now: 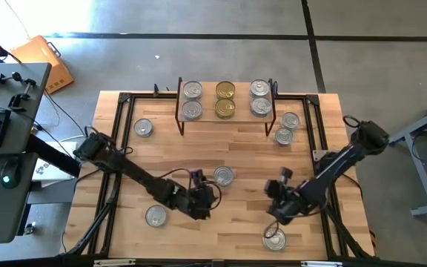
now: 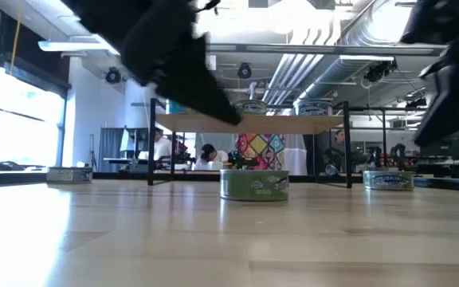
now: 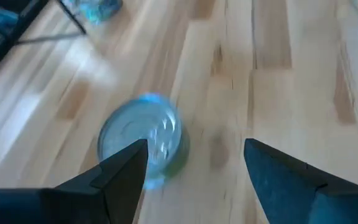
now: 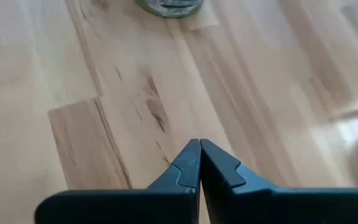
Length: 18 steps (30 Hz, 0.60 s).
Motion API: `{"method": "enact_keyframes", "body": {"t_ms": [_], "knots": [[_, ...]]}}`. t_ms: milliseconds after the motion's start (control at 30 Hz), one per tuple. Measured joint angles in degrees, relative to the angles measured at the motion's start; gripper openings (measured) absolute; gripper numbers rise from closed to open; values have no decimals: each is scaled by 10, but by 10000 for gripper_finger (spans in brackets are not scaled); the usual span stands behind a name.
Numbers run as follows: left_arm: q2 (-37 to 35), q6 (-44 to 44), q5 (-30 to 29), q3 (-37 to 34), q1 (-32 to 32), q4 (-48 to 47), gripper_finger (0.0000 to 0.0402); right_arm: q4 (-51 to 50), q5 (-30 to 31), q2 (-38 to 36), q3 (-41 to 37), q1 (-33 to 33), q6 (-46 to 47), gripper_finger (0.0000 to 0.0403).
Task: Stack canned seafood by type on shelf
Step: Stack the green tuna can on top of the other green tuna can on the shelf
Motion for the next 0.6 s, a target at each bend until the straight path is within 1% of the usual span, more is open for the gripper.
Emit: {"method": "enact_keyframes", "body": {"t_ms": [67, 133, 233, 367, 467, 533, 600], "knots": [[0, 25, 1, -1, 6, 31, 258, -19, 16, -1, 0, 22, 23, 0], [0, 38, 1, 0, 12, 65, 258, -36, 16, 0, 0, 39, 44, 0], [0, 50, 4, 0, 22, 92, 258, -71, -10, 1, 0, 58, 79, 0], [0, 50, 40, 0, 30, 100, 258, -154, -43, 1, 0, 96, 145, 0], [0, 50, 48, 0, 26, 101, 258, -222, -62, -2, 0, 133, 207, 0], [0, 50, 49, 0, 23, 101, 258, -252, -57, -16, -5, 154, 240, 0], [0, 50, 50, 0, 22, 103, 258, -253, -54, -43, -28, 168, 263, 0]]}}
